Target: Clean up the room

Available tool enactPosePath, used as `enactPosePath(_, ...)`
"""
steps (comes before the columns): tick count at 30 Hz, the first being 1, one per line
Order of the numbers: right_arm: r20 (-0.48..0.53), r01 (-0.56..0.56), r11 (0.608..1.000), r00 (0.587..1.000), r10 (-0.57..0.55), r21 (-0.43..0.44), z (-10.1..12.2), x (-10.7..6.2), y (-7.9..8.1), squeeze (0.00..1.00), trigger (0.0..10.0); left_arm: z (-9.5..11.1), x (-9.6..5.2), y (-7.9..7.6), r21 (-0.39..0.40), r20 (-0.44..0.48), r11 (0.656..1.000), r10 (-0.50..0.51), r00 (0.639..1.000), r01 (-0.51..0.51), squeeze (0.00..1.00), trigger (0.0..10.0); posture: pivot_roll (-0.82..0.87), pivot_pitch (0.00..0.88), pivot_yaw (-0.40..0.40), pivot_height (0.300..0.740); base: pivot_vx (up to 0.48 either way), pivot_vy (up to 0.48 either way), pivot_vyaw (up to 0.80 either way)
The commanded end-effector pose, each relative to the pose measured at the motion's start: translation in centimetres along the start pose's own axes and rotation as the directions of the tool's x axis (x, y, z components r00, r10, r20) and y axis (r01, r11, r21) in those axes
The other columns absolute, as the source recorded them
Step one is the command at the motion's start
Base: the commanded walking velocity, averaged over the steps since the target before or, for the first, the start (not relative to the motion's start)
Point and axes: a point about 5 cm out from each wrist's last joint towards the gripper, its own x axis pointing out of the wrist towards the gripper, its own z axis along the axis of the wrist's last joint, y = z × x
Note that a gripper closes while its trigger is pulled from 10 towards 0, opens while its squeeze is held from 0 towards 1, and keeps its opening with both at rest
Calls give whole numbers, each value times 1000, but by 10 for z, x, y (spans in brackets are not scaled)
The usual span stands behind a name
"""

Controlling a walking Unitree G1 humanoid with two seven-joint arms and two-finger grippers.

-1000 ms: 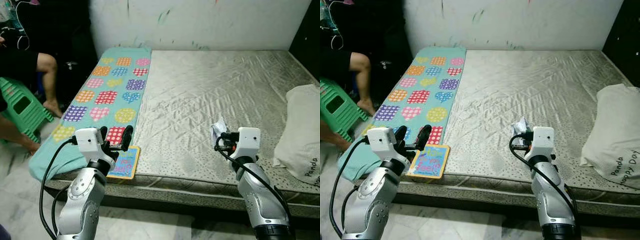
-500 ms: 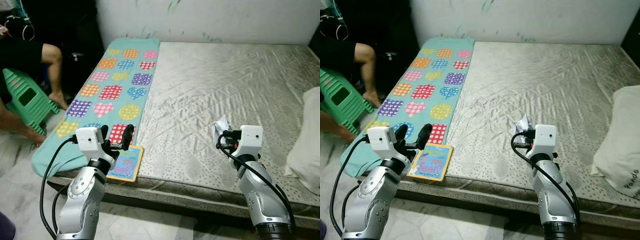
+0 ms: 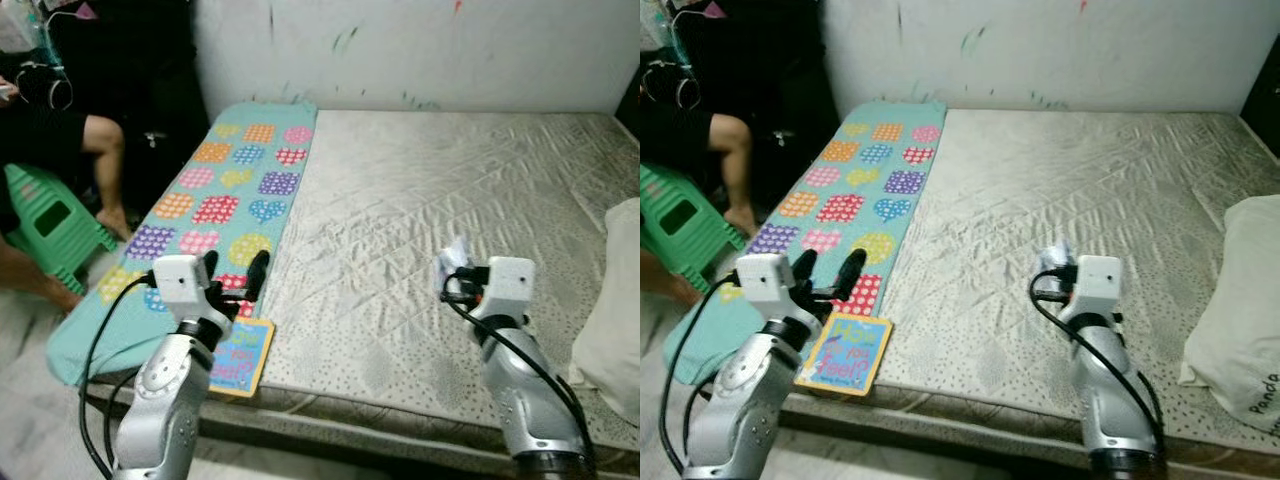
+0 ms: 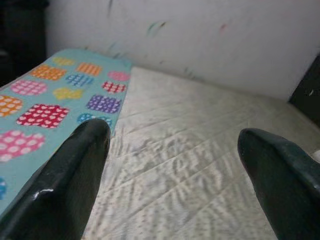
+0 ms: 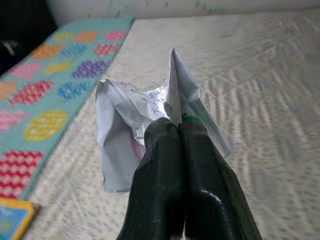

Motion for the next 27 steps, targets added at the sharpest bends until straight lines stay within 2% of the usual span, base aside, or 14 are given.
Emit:
enactPosePath(1, -2, 32, 999, 999, -32, -5, 0, -3, -11, 0, 10000, 0, 2, -5, 0, -3, 1000, -9, 1000, 9, 0, 10000, -87, 23, 75, 740, 0, 0, -800)
enactPosePath(5, -2, 32, 999, 999, -32, -5, -1, -3, -11, 0, 10000, 0, 2, -4, -6, -2, 1000, -1, 1000, 1, 0, 10000, -86, 22, 75, 740, 0, 0, -666)
enactPosePath(13, 1, 27, 1000, 1000, -27, -10, 0, -2, -11, 0, 10000, -1, 3, -6, -25, -3, 1000, 1, 1000, -1, 0, 10000, -91, 17, 71, 740, 0, 30, 0)
enactPosePath(27, -1, 20, 1000, 1000, -20, -21, 0, -3, -11, 0, 10000, -3, 3, -8, -34, -8, 999, -1, 1000, 1, 0, 10000, -93, 14, 66, 740, 0, 436, 0)
